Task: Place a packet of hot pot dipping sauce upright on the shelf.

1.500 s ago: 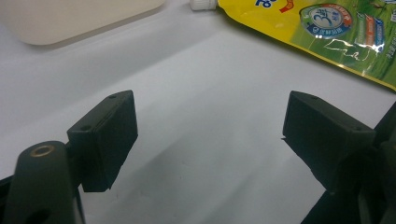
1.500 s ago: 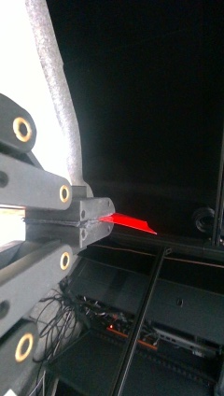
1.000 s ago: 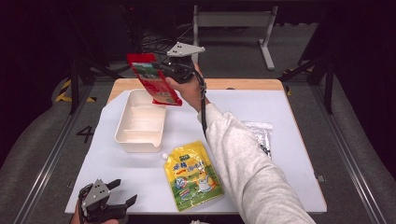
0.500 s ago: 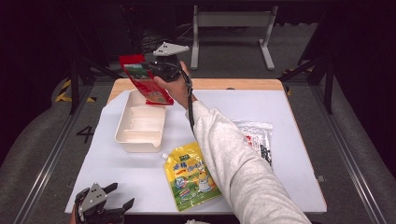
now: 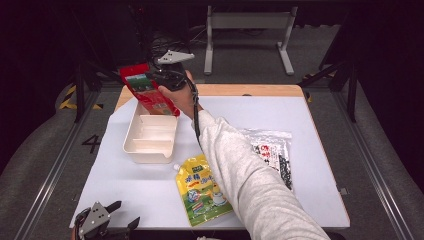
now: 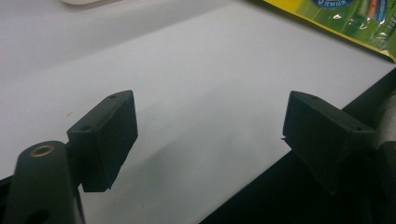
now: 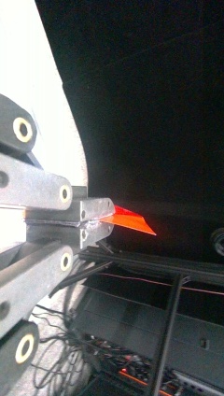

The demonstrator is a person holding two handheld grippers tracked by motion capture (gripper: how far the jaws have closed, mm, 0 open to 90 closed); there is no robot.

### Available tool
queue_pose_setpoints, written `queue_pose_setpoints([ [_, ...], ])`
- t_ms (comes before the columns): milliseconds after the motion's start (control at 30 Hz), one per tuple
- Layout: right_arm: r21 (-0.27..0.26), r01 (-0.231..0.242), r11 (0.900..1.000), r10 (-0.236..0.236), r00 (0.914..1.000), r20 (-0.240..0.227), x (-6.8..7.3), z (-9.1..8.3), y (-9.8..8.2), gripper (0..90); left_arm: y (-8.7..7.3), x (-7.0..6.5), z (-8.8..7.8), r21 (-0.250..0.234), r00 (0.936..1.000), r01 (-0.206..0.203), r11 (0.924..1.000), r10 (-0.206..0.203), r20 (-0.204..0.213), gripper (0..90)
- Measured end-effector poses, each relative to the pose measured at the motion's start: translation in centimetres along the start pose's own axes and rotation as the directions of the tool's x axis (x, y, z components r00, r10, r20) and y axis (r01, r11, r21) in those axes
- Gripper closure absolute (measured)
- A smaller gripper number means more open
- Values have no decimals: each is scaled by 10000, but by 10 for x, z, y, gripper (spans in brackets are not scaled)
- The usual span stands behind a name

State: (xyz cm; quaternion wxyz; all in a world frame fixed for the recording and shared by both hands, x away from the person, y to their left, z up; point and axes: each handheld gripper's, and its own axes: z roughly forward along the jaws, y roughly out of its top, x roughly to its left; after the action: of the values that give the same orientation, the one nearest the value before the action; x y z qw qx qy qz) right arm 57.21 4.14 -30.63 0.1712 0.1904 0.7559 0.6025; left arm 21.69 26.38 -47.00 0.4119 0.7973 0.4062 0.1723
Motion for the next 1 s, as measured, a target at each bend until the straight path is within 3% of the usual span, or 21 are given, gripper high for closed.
queue_pose_setpoints([
  [133,-119,-690,9975,689,9976,-44,-9,-2,-11,869,0,0,1,7,10000,-64,10000,64,65,186],
  [233,80,-863,9962,861,9961,211,-13,-5,-16,726,0,-1,1,45,9999,-76,10000,76,129,186],
  [267,293,-950,9950,948,9955,84,-14,-5,-18,734,0,-1,2,31,9999,-93,10000,93,96,186],
  [333,496,-675,9965,666,9976,195,-13,-7,-22,708,0,-1,2,33,9998,-149,9999,149,103,186],
  [400,848,-678,9941,666,9976,162,-13,-8,-24,563,0,-1,2,48,9997,-195,9998,195,154,186],
  [500,1327,-643,9891,658,9978,-69,-14,-16,-32,526,0,-1,2,91,9996,-217,9997,215,208,185],
  [567,1955,-373,9800,422,9989,-207,-14,-21,-39,492,1,-2,3,79,9992,-274,9996,271,307,185],
  [633,2073,-388,9775,465,9984,-323,-15,-24,-42,506,1,-2,3,117,9991,-335,9994,331,271,184],
  [667,2316,-400,9720,505,9979,-397,-16,-28,-47,572,1,-2,3,119,9989,-362,9993,358,286,183],
  [700,2506,-98,9680,279,9972,-689,-16,-33,-54,639,0,-2,3,70,9987,-389,9992,386,323,182],
  [800,2920,131,9563,92,9972,-746,-16,-36,-63,694,0,-2,2,60,9984,-428,9991,425,373,181],
  [900,3243,-57,9459,266,9978,-603,-19,-40,-78,765,1,-3,3,117,9980,-459,9989,454,436,181],
  [1000,3247,-184,9456,395,9975,-587,-21,-41,-85,764,1,-4,4,132,9975,-554,9984,547,452,181],
])
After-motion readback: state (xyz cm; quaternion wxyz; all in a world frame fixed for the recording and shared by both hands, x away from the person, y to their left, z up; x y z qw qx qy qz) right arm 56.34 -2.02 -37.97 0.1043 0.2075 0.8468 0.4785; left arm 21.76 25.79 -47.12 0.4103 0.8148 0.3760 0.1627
